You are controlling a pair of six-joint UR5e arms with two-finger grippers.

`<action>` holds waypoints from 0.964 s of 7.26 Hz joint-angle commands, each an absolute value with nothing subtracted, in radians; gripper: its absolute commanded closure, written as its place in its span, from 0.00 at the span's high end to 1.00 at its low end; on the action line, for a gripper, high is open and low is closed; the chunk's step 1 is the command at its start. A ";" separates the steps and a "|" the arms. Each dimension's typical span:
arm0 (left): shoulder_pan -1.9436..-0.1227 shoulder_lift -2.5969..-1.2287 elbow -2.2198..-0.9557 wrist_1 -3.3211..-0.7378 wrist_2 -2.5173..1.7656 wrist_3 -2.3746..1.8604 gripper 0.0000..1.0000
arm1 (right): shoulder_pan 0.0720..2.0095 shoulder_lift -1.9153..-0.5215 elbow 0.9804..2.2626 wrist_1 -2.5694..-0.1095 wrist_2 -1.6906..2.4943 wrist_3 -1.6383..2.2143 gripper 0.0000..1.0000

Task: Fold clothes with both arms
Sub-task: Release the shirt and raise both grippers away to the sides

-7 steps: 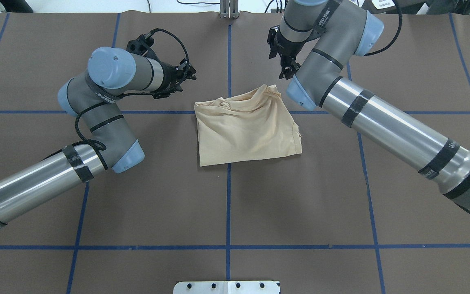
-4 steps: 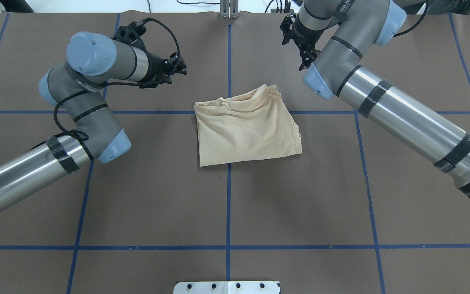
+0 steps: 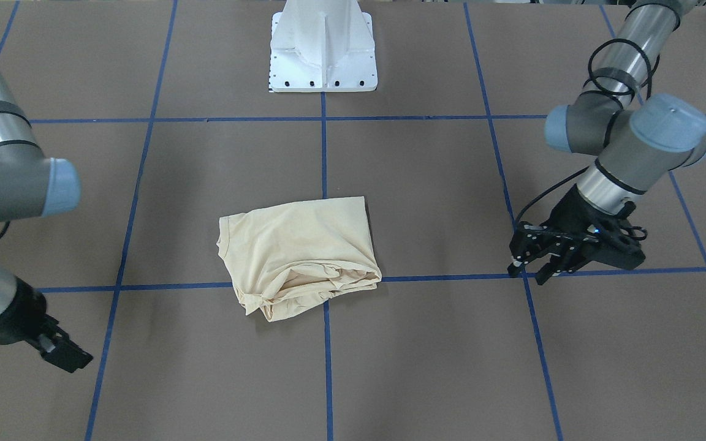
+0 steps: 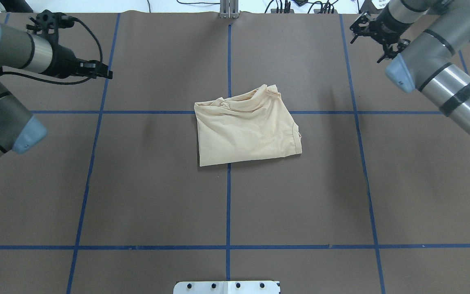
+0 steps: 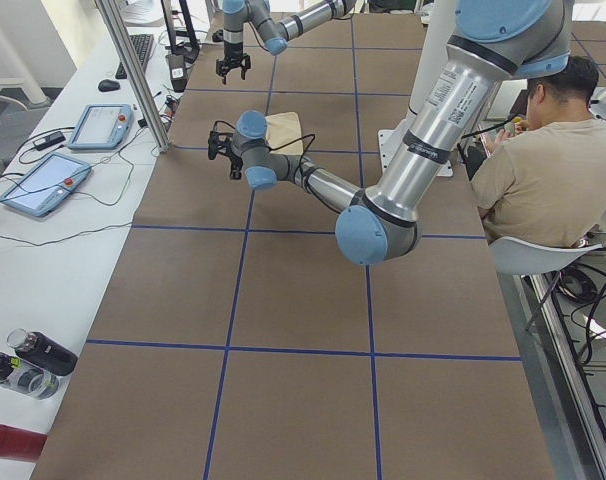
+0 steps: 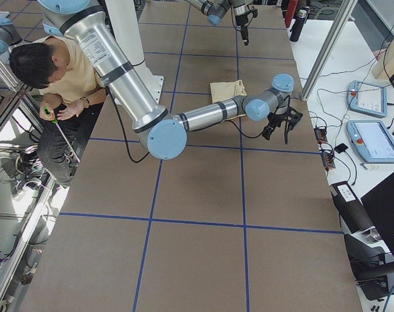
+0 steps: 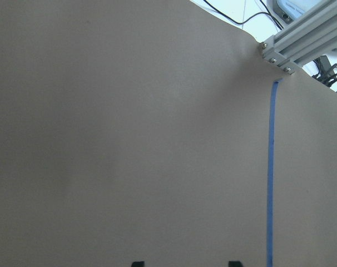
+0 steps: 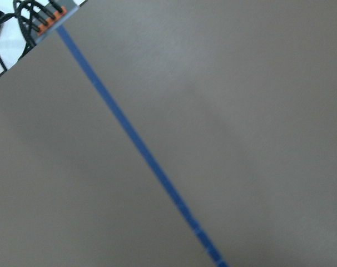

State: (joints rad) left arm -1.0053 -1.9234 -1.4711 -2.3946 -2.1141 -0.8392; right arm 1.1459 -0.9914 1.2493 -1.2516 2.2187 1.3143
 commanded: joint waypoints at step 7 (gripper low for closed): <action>-1.504 -1.567 -1.476 -2.191 -2.312 0.101 0.99 | 1.531 -1.497 1.338 -1.252 2.318 0.214 1.00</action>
State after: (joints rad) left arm -1.4519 -1.6050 -1.4768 -2.2142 -2.2937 0.0184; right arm 1.5036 -1.4402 1.3230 -1.2511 2.2879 0.3099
